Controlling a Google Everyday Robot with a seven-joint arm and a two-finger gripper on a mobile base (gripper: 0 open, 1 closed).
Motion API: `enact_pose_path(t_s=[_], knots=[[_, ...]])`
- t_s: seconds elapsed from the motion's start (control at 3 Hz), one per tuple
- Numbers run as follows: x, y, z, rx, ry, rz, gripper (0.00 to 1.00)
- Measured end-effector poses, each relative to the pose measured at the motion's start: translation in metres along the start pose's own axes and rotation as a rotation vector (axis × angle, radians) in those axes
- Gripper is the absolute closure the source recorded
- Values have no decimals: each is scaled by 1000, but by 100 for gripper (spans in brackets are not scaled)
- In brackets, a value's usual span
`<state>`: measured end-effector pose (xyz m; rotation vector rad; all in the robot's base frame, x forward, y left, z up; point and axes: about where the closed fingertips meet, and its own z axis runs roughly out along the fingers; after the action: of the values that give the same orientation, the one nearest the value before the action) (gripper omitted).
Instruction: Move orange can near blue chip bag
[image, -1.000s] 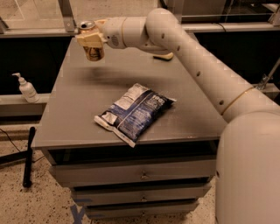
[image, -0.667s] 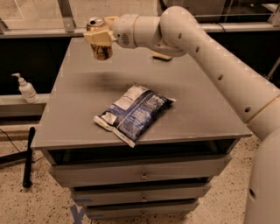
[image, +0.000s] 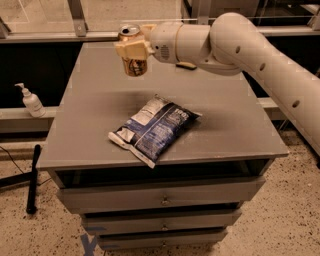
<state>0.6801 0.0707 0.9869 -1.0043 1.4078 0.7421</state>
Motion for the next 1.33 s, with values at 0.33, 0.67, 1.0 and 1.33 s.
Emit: enact_pose_path(t_s=[0.33,0.67,1.0,1.33], knots=[[16,-2,6,-47,-10,-2,100],[38,-1,-5,-78,8,16,100],[53,3,-16,-105,34,30,100],[65,11,-27,-120,52,42,100]])
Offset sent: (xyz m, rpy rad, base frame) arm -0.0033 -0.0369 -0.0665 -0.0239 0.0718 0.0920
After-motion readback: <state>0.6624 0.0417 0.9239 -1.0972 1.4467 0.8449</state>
